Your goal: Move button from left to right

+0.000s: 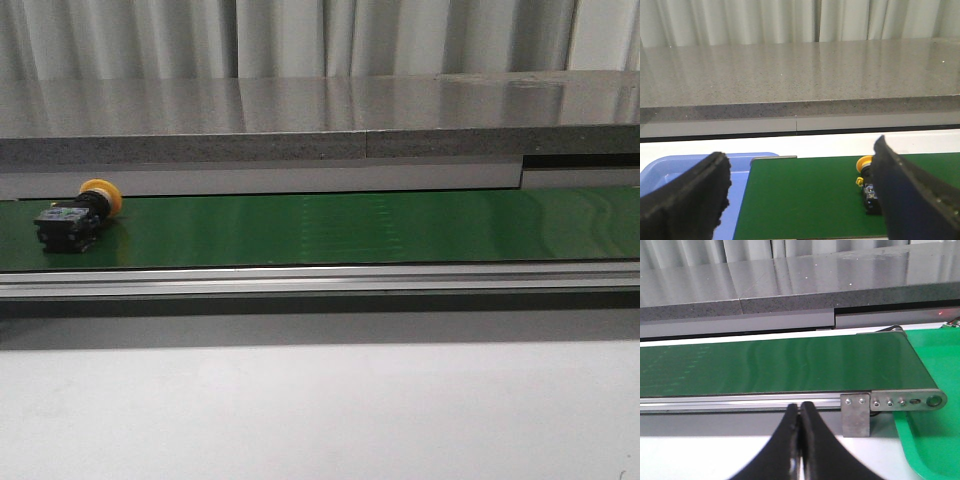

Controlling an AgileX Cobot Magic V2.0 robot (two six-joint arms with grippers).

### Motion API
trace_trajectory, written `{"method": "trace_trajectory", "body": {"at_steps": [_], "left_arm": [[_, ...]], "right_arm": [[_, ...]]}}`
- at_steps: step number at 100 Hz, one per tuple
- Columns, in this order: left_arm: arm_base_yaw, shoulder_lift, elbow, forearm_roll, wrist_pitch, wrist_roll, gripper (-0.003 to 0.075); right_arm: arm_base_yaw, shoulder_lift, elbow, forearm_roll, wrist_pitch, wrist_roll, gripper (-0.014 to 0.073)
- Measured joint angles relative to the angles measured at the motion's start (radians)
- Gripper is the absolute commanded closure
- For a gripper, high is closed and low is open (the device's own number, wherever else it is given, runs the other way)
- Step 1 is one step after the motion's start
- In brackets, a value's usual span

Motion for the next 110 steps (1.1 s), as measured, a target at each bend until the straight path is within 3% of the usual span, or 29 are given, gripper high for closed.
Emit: {"method": "trace_trajectory", "body": {"at_steps": [37,51,84,110], "left_arm": [[0.0,-0.005,0.026,0.0,0.017,0.0,0.0185],[0.0,-0.005,0.027,0.0,0.017,0.0,0.0324],[0.0,-0.005,0.027,0.0,0.017,0.0,0.0742],[0.0,-0.005,0.029,0.0,0.017,0.0,0.0741]], "right_arm": [[0.0,0.0,0.0,0.0,0.0,0.0,0.0661],[0.0,0.0,0.0,0.0,0.0,0.0,0.0661],[0.0,0.0,0.0,0.0,0.0,0.0,0.0661],[0.0,0.0,0.0,0.0,0.0,0.0,0.0661]]}}
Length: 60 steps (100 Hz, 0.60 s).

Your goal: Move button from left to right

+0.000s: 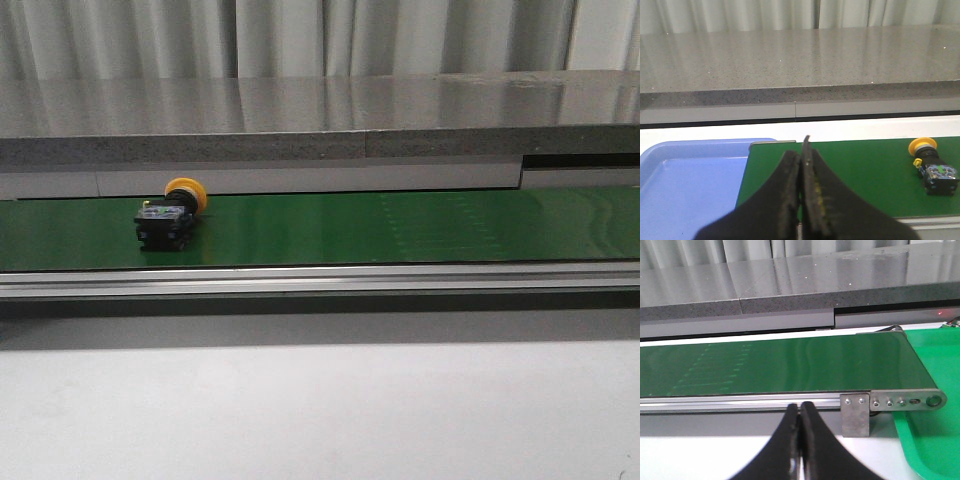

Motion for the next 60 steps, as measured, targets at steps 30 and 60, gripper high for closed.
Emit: {"method": "trace_trajectory", "body": {"at_steps": [30,60], "left_arm": [[0.0,0.0,0.0,0.0,0.0,0.0,0.0741],[0.0,0.0,0.0,0.0,0.0,0.0,0.0741]], "right_arm": [[0.0,0.0,0.0,0.0,-0.041,0.0,0.0661],[0.0,0.054,-0.16,0.015,0.029,0.0,0.0661]]}}
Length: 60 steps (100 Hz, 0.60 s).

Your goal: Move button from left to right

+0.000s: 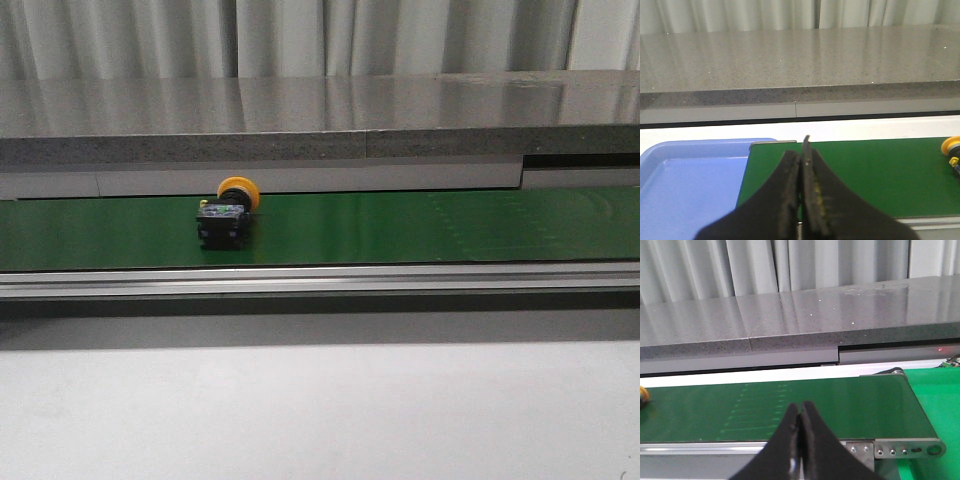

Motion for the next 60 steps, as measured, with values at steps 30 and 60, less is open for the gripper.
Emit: {"method": "trace_trajectory", "body": {"at_steps": [30,60], "left_arm": [[0.0,0.0,0.0,0.0,0.0,0.0,0.0741],[0.0,0.0,0.0,0.0,0.0,0.0,0.0741]], "right_arm": [[0.0,0.321,-0.314,0.006,0.29,0.0,0.0661],[0.0,0.692,-0.601,0.006,0.554,0.0,0.0661]]}}
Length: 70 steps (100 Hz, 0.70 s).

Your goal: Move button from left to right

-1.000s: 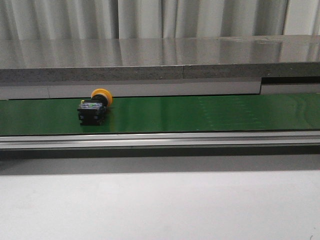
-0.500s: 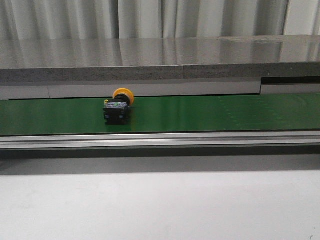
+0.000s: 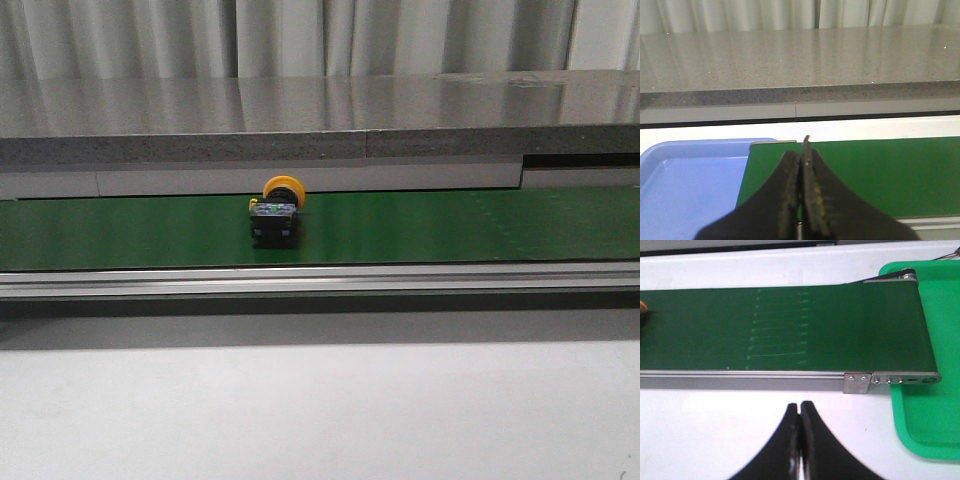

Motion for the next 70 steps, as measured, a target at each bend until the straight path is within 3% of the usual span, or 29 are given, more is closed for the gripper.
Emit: {"method": "trace_trajectory", "body": {"at_steps": [46,60,70], "left_arm": [[0.0,0.0,0.0,0.0,0.0,0.0,0.0741],[0.0,0.0,0.0,0.0,0.0,0.0,0.0741],[0.0,0.0,0.0,0.0,0.0,0.0,0.0741]], "right_arm": [[0.0,0.234,-0.076,0.06,0.058,0.0,0.0647],[0.002,0.237,-0.076,0.064,0.06,0.0,0.0527],[0.002,0.237,-0.076,0.068,0.061,0.0,0.0356]]}}
